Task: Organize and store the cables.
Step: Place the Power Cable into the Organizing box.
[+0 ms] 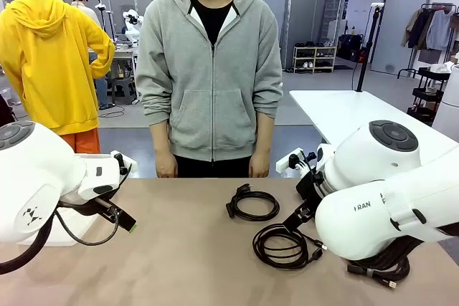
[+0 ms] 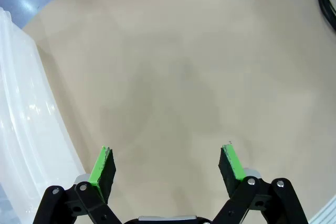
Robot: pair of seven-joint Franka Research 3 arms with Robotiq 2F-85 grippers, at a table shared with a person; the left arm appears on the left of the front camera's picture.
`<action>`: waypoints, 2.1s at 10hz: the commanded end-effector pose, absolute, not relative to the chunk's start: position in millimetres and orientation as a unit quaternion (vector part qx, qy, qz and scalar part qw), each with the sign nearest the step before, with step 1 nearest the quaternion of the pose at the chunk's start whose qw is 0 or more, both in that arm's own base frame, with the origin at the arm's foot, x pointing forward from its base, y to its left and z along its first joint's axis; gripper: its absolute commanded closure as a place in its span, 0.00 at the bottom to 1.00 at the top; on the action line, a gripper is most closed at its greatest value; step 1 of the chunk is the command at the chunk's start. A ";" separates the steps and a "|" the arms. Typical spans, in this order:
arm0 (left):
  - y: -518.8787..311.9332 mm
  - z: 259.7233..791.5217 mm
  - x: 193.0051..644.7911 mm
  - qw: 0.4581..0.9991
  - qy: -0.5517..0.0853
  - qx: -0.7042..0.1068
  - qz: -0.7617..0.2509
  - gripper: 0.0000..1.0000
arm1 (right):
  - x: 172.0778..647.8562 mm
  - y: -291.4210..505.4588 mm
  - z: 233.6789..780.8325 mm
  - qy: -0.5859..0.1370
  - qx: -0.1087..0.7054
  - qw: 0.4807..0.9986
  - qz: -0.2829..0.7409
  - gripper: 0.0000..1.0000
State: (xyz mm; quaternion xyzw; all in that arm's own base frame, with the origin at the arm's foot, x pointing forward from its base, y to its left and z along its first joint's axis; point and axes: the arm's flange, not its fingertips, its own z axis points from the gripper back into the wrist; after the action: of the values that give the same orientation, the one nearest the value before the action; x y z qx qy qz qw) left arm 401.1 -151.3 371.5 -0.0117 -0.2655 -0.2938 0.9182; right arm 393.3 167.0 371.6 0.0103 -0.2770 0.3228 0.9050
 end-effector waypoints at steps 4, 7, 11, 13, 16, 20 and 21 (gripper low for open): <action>-151.3 371.5 401.2 0.918 -0.265 -0.012 -0.294 0.00 | 393.3 167.0 371.6 -0.277 0.010 0.905 0.323 0.00; -125.5 432.5 402.1 0.915 -0.244 -0.049 -0.317 0.00 | 401.1 117.3 429.2 -0.250 0.075 0.899 0.353 0.00; -68.5 509.1 369.0 0.891 -0.254 -0.155 -0.343 0.00 | 378.9 30.7 486.9 -0.246 0.161 0.862 0.413 0.00; -25.7 526.2 349.4 0.875 -0.283 -0.202 -0.338 0.00 | 356.5 -20.5 504.4 -0.281 0.213 0.839 0.415 0.00; 47.9 541.3 310.1 0.869 -0.343 -0.198 -0.298 0.00 | 301.6 -88.7 513.0 -0.354 0.245 0.808 0.402 0.00; 110.7 542.7 269.6 0.886 -0.391 -0.146 -0.202 0.00 | 266.8 -134.7 517.0 -0.377 0.244 0.821 0.352 0.00; 115.3 540.1 270.4 0.887 -0.395 -0.149 -0.187 0.00 | 266.7 -138.8 517.8 -0.383 0.245 0.821 0.345 0.00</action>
State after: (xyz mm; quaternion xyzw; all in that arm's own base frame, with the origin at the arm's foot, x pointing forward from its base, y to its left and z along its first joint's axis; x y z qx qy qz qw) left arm 284.8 134.7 572.8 -0.1581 -0.3962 -0.1962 0.8829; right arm 271.7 -147.7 529.7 0.2398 -0.3722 0.3408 0.8293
